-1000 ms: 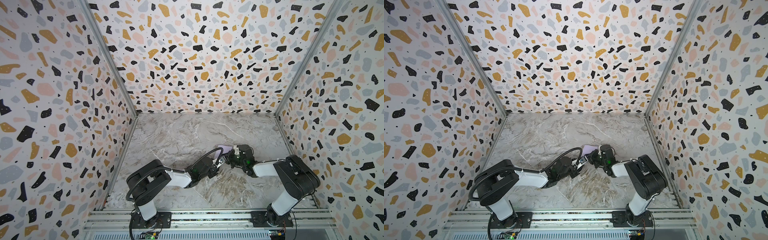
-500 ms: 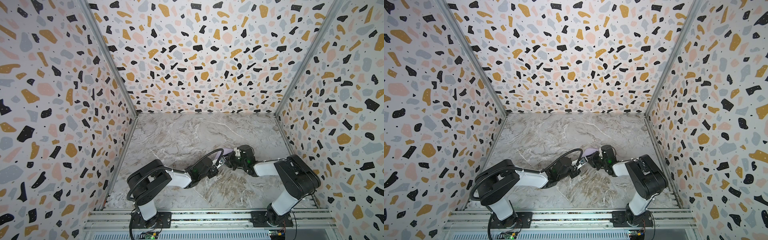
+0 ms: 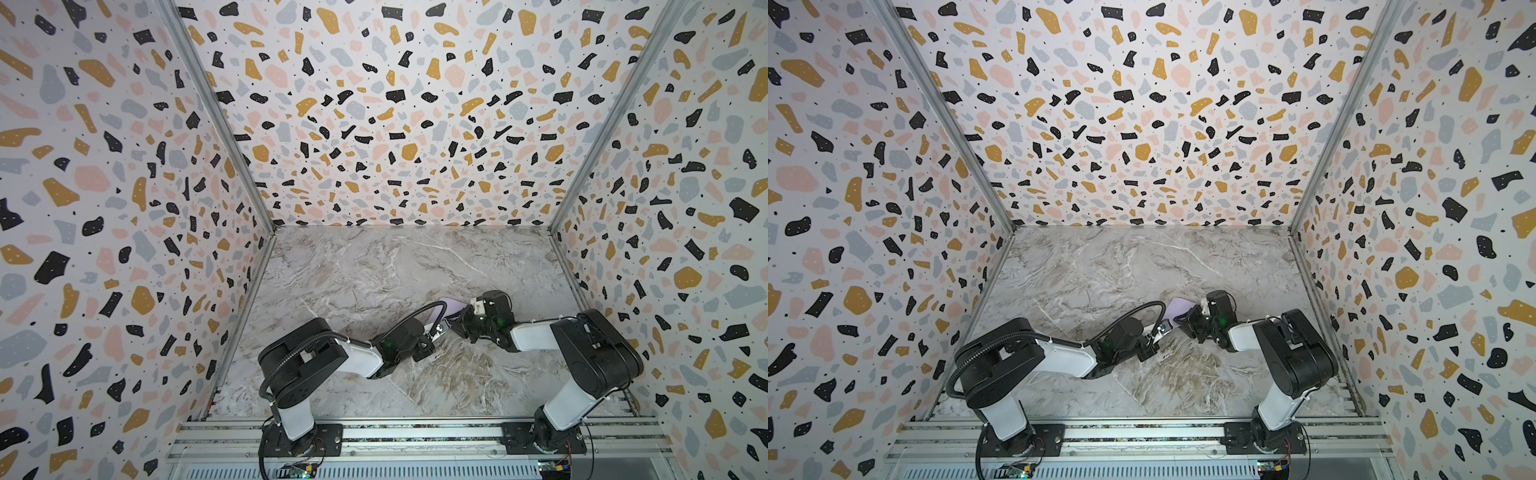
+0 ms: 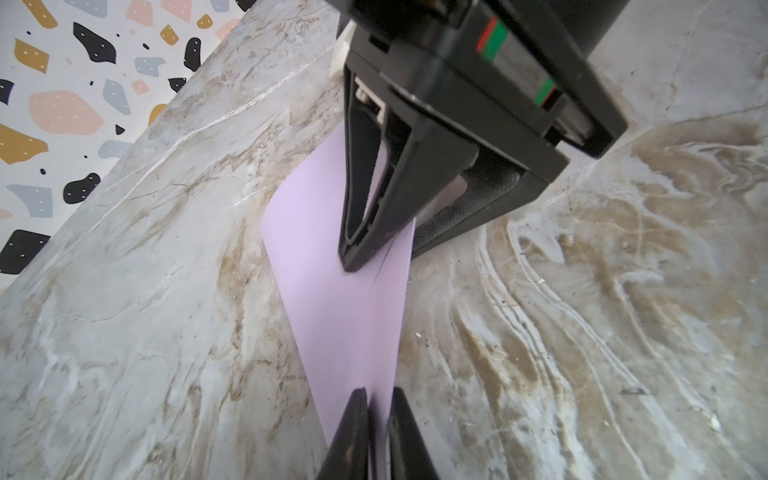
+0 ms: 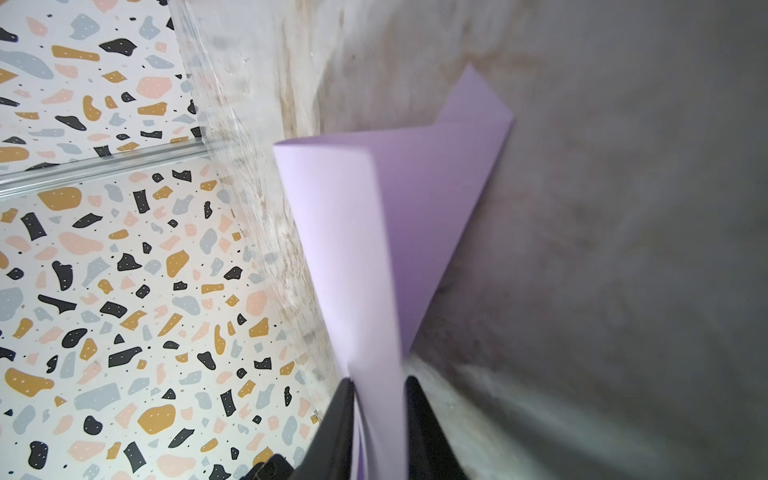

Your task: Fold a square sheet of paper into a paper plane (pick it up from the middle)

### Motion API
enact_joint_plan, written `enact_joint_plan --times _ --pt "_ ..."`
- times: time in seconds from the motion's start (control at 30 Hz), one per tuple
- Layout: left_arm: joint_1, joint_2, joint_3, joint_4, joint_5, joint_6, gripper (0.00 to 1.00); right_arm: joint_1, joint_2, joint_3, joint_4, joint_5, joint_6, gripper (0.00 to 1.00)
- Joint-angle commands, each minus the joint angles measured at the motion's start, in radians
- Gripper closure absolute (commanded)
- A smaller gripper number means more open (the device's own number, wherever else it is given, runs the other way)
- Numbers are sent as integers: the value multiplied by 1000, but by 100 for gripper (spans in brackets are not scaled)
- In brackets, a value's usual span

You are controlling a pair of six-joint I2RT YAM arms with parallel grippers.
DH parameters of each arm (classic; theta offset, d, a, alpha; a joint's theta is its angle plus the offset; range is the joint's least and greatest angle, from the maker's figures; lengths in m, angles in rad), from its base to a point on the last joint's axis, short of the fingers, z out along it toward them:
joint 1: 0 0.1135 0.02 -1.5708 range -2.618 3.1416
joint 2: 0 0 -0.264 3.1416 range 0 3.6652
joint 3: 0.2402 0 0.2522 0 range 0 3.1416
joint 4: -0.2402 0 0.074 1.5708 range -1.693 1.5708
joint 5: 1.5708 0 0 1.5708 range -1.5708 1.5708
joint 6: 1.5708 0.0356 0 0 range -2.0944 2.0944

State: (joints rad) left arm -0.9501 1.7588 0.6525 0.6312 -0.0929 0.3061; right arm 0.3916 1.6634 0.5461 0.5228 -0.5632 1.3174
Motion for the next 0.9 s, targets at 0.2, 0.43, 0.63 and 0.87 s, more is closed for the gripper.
enact_joint_plan --times 0.2,0.43,0.63,0.87 --pt "-3 16 -4 27 6 13 85 -11 -56 -19 -35 -44 -24 89" --pt "-8 37 18 35 30 3 75 -11 -69 -29 -12 -55 -3 100" --pt "-15 72 56 42 43 -2 73 -8 -76 -32 -7 -58 16 100" --pt "-16 88 81 46 42 -7 68 -5 -68 -48 4 -64 38 100"
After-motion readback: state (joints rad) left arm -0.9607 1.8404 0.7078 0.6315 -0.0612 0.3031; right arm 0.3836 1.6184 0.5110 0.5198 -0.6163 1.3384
